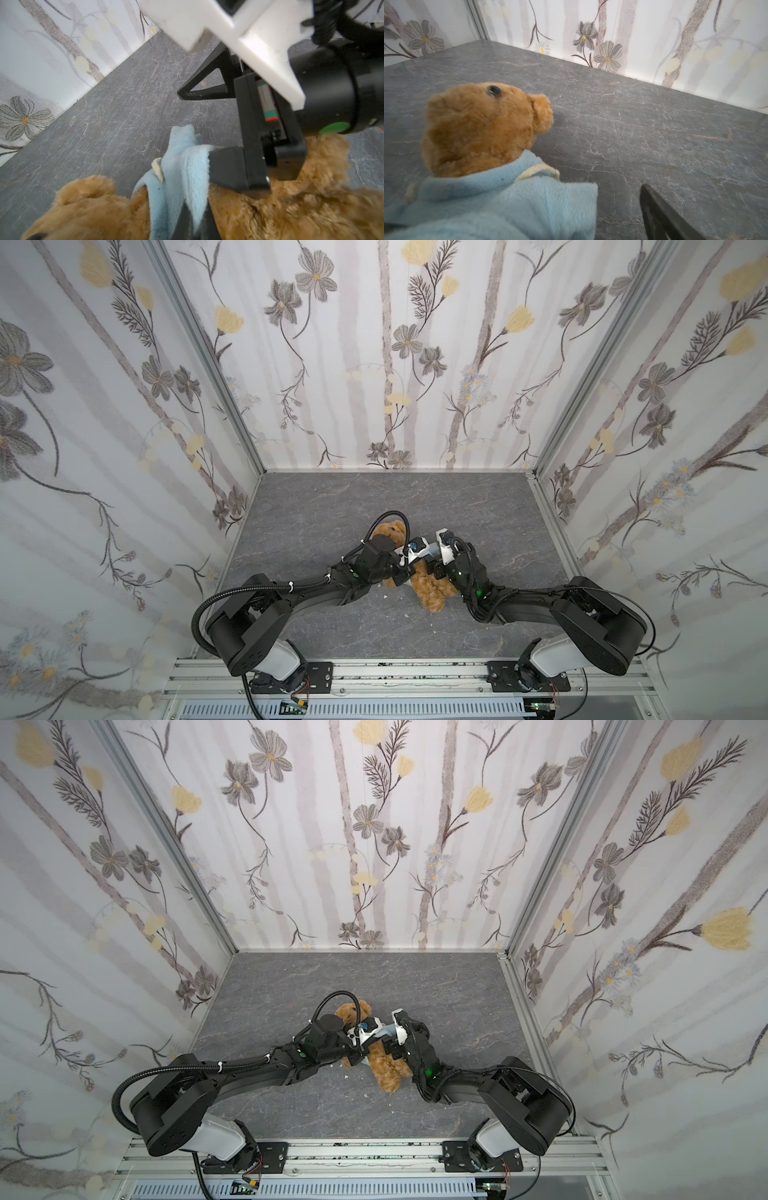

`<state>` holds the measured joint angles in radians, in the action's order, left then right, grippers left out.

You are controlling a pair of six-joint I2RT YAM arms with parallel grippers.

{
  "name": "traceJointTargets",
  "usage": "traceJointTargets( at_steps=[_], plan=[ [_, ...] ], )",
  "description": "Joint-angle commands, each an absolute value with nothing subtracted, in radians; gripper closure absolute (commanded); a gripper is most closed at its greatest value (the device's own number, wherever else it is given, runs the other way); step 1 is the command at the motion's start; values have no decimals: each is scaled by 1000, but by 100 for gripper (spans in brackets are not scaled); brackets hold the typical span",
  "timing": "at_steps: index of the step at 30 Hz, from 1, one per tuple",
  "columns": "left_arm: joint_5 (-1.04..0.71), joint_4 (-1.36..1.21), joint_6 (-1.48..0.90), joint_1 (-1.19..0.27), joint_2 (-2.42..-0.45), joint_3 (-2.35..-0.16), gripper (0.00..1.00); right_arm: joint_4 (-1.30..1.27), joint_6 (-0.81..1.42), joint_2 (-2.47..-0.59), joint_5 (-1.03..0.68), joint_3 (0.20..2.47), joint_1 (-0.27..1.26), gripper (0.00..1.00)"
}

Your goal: Dress the teddy bear

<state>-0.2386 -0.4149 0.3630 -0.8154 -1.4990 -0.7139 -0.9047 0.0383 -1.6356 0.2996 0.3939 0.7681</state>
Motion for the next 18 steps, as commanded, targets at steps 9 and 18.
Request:
traceJointTargets(
  at_steps=[9, 18],
  plan=[
    [-318, -414, 375, -812, -1465, -714, 100, -856, 119, -1714, 306, 474, 708, 21],
    [-277, -416, 362, -835, -1448, -615, 100, -652, 423, -1763, 319, 514, 648, 40]
  ],
)
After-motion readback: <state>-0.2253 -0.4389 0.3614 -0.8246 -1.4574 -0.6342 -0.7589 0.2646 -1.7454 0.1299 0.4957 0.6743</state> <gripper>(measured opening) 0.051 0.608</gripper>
